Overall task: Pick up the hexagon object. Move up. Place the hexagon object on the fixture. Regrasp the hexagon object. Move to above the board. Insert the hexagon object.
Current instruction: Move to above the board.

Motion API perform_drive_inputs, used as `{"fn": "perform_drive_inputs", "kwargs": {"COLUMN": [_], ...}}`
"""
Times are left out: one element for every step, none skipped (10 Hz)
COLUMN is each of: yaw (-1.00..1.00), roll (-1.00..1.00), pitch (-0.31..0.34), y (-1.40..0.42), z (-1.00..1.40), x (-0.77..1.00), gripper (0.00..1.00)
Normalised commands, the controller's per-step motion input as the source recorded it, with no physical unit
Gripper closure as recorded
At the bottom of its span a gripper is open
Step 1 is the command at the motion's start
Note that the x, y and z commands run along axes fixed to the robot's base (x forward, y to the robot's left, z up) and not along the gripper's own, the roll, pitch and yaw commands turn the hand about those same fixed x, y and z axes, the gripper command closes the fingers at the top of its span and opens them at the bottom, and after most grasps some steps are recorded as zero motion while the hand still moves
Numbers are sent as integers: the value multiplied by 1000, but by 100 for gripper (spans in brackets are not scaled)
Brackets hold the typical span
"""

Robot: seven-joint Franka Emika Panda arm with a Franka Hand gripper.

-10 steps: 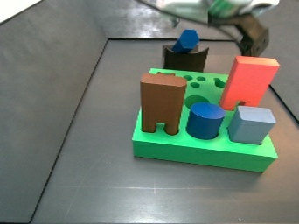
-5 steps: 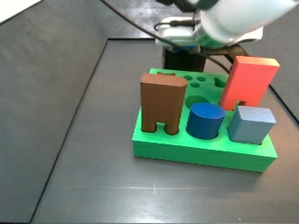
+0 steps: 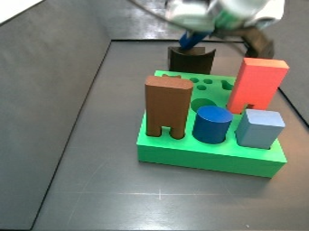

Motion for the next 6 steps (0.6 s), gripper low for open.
{"fn": "perform_drive_inputs", "kwargs": {"yaw": [60, 65, 68, 69, 68, 68], "roll": [-127, -94, -52, -39, -35, -31], "pitch": [90, 87, 84, 85, 94, 100], "y": [128, 123, 113, 108, 100, 90], "z": [1000, 1000, 1000, 1000, 1000, 1000], "x": [101, 98, 94, 94, 94, 94], "gripper": [100, 100, 100, 100, 100, 100]}}
